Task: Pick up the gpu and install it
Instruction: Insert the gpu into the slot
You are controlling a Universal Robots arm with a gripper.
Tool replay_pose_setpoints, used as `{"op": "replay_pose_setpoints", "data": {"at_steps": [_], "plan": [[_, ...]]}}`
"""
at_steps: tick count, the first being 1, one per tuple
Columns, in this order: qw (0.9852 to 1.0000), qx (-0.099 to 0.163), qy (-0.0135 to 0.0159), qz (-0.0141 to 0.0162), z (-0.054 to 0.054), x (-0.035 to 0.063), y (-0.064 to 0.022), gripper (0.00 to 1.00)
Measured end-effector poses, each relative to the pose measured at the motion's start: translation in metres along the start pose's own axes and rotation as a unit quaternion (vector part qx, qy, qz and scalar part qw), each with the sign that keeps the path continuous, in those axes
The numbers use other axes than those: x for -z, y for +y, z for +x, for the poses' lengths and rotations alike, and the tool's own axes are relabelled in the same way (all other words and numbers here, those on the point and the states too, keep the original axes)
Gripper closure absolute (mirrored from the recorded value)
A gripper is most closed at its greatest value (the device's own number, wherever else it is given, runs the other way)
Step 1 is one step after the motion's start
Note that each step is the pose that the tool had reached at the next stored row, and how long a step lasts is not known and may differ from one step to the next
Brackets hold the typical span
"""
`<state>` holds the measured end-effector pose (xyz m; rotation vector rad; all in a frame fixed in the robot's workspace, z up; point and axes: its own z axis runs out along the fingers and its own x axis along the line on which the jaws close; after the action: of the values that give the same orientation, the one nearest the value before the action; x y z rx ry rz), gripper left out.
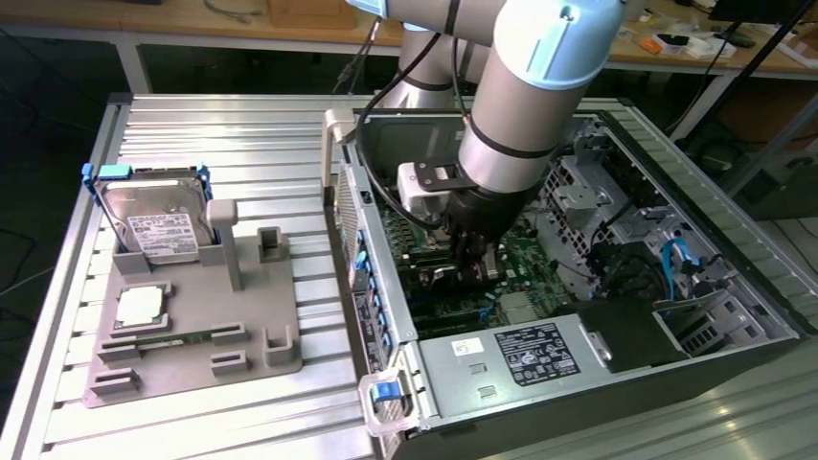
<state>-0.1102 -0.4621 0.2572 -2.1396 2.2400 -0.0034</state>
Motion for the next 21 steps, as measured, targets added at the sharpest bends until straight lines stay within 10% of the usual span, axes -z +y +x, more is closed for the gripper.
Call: {"op": "replay_pose_setpoints", "data": {"at_steps": [7, 16, 21], "plan": [[1.0000, 0.000, 0.0000, 0.0021, 0.0000, 0.0000, 0.0005, 0.73], [0.9999, 0.000, -0.0006, 0.0168, 0.0003, -0.0040, 0.0037, 0.73], [0.9998, 0.001, -0.0009, 0.0191, 0.0003, -0.0043, 0.0043, 0.73]]}}
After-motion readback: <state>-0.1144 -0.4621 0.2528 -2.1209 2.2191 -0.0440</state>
